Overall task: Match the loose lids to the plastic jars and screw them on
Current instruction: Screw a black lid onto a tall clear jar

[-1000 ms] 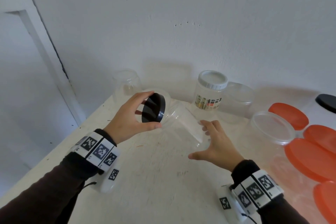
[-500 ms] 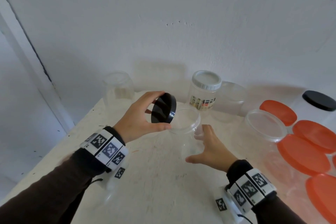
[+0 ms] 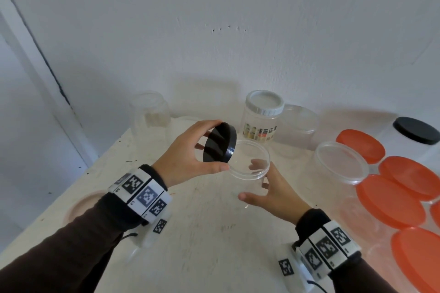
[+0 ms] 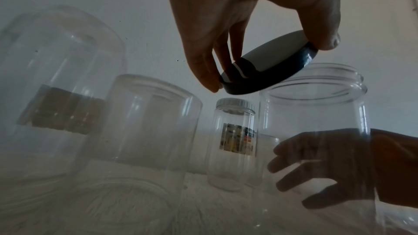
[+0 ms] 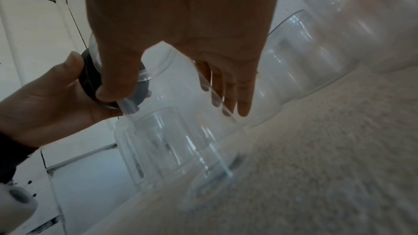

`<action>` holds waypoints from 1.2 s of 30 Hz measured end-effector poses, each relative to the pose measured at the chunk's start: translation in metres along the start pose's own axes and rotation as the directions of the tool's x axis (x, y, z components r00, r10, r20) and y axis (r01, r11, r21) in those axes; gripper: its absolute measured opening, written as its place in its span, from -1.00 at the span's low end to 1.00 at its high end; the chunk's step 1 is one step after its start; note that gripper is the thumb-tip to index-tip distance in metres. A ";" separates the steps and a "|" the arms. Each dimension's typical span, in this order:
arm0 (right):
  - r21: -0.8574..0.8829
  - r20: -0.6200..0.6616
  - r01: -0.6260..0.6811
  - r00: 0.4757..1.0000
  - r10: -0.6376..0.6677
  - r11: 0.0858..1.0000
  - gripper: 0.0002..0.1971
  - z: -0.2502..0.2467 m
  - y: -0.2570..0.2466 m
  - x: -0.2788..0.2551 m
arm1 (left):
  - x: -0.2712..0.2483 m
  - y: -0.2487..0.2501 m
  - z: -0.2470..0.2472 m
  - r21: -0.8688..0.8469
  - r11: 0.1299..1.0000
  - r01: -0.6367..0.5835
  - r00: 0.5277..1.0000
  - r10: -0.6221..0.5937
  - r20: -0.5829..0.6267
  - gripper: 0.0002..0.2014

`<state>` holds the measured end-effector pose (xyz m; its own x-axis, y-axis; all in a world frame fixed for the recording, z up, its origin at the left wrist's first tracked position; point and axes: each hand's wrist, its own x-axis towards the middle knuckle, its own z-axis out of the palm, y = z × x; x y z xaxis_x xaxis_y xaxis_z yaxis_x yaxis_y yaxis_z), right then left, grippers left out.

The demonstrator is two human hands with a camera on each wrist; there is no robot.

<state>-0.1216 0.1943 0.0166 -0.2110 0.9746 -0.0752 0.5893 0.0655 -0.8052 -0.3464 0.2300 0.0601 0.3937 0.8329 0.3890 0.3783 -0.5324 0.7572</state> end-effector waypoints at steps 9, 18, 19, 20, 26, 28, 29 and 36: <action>0.111 -0.042 0.058 0.998 -0.054 0.992 -0.03 -0.001 -0.005 -0.005 | 0.001 0.009 0.007 0.051 0.997 -0.057 0.998 0.056 0.013 -0.22; 0.146 -0.087 0.079 0.994 -0.066 0.986 -0.13 0.000 -0.011 0.000 | 0.008 0.013 0.016 0.081 0.994 -0.077 0.993 0.069 0.096 -0.31; 0.145 -0.074 0.079 0.995 -0.068 0.986 -0.13 0.001 -0.012 0.000 | 0.009 0.013 0.017 0.078 0.994 -0.078 0.993 0.070 0.099 -0.31; 0.148 -0.067 0.081 0.995 -0.072 0.986 -0.13 0.001 -0.013 0.000 | 0.010 0.014 0.019 0.080 0.993 -0.082 0.992 0.074 0.100 -0.31; 0.181 -0.078 0.135 0.989 -0.123 0.974 -0.20 0.006 -0.012 0.000 | 0.010 0.011 0.031 0.124 0.984 -0.125 0.988 0.111 0.111 -0.29; 0.180 -0.083 0.151 0.987 -0.138 0.972 -0.20 0.007 -0.012 0.000 | 0.010 0.010 0.032 0.128 0.984 -0.127 0.987 0.113 0.110 -0.30; 0.178 -0.081 0.154 0.987 -0.142 0.972 -0.19 0.007 -0.011 0.000 | 0.011 0.010 0.032 0.132 0.984 -0.122 0.988 0.108 0.114 -0.30; 0.079 0.009 0.167 0.986 -0.168 0.983 -0.06 -0.001 -0.014 0.003 | 0.013 0.010 0.031 0.096 0.992 -0.084 0.985 0.068 0.161 -0.22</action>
<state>-0.1293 0.1965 0.0282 -0.3143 0.9477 0.0557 0.4826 0.2101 -0.8503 -0.3116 0.2310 0.0570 0.5482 0.7597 0.3496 0.4224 -0.6124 0.6683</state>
